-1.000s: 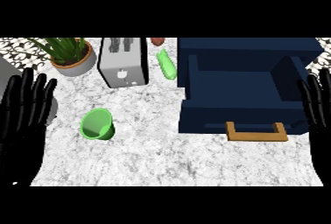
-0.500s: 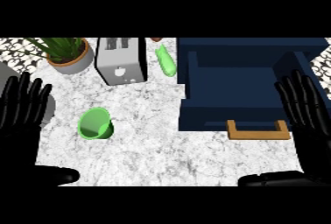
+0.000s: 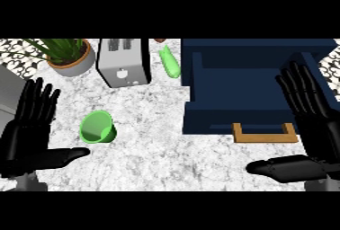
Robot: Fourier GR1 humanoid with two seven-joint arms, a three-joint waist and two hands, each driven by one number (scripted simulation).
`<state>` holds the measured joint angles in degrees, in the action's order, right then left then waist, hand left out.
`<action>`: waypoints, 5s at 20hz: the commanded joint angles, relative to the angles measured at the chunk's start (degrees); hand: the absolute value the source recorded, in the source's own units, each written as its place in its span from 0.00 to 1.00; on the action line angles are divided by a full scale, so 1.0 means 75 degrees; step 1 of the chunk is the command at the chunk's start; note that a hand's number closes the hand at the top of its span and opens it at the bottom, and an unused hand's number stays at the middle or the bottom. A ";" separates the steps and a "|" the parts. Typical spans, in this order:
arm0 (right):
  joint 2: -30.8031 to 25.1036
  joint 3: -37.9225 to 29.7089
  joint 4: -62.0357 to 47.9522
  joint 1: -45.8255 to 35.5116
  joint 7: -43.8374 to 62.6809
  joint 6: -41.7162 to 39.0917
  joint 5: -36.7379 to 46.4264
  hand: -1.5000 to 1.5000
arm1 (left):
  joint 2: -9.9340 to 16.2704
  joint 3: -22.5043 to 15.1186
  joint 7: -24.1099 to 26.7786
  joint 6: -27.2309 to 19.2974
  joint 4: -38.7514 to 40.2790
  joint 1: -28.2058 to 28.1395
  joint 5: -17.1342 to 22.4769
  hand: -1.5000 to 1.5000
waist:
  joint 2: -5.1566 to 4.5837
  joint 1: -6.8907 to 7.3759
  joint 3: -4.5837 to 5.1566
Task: Pick up the cup, place it into the drawer and close the drawer
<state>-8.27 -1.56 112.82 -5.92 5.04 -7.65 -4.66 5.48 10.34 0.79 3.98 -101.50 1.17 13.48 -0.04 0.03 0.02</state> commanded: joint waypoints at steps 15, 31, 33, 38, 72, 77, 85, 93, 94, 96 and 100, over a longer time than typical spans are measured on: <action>-0.0064 -0.0259 -0.0054 -0.0444 0.0072 -0.0115 0.0089 0.00 | 0.0422 0.0767 0.2974 0.0386 0.5449 0.0900 -0.0715 0.00 | -0.0001 -0.0051 0.0001; -0.0050 -0.0468 -0.0998 -0.0786 -0.0547 -0.0344 0.0110 0.00 | 0.1317 0.1325 0.6304 0.0732 1.0734 0.2708 -0.1098 0.00 | -0.0019 -0.0067 0.0005; -0.0282 -0.0638 -0.0514 -0.1277 0.0405 -0.0356 -0.0310 0.00 | 0.1266 0.1382 0.6974 0.0891 1.1676 0.3076 -0.1222 0.00 | -0.0040 -0.0141 0.0016; -0.0271 -0.0671 -0.0869 -0.1544 0.0346 -0.0378 -0.0379 0.00 | 0.1133 0.1333 0.7890 0.0902 1.2172 0.3035 -0.1393 0.00 | -0.0055 -0.0150 0.0021; -0.0492 -0.1007 -0.0896 -0.1545 0.0445 -0.0475 -0.0554 0.00 | 0.0425 0.1800 0.9570 -0.0057 1.1524 0.3844 -0.1226 1.00 | -0.0076 -0.0214 0.0023; -0.0647 -0.1017 -0.1128 -0.1626 0.0306 -0.0557 -0.0367 0.00 | 0.0547 0.1576 0.8950 0.1087 1.1086 0.4270 -0.1223 1.00 | -0.0044 -0.0102 0.0011; -0.0415 -0.0903 -0.0845 -0.1098 0.0126 -0.0456 -0.0222 0.00 | 0.0065 0.0855 0.7513 0.0689 0.9721 0.5316 -0.1419 1.00 | 0.0046 0.0030 -0.0010; -0.0521 -0.1161 -0.0841 -0.0744 -0.0042 -0.0526 -0.0282 0.00 | -0.0713 -0.0042 0.4804 -0.0107 0.7843 0.6509 -0.1264 1.00 | 0.0102 0.0055 -0.0017; -0.0661 -0.1189 -0.1050 -0.1528 0.0379 -0.0368 -0.0270 0.00 | -0.0717 -0.0184 0.4656 -0.0062 0.7362 0.6413 -0.1253 1.00 | 0.0091 0.0138 -0.0010; -0.0478 -0.1005 -0.1016 -0.1146 0.0277 -0.0400 -0.0202 0.00 | -0.0722 -0.0415 0.4091 -0.0582 0.7363 0.6842 -0.1135 1.00 | 0.0045 0.0009 -0.0007; -0.0611 -0.1167 -0.1082 -0.1349 0.0095 -0.0510 -0.0331 0.00 | -0.0725 -0.1227 0.3421 -0.1688 0.7435 0.7650 -0.0707 1.00 | 0.0021 -0.0136 -0.0006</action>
<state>-12.54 -9.94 104.28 -15.49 5.75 -11.25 -6.60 0.63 5.96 31.28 -2.15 -44.80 53.98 5.93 0.30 -0.11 -0.05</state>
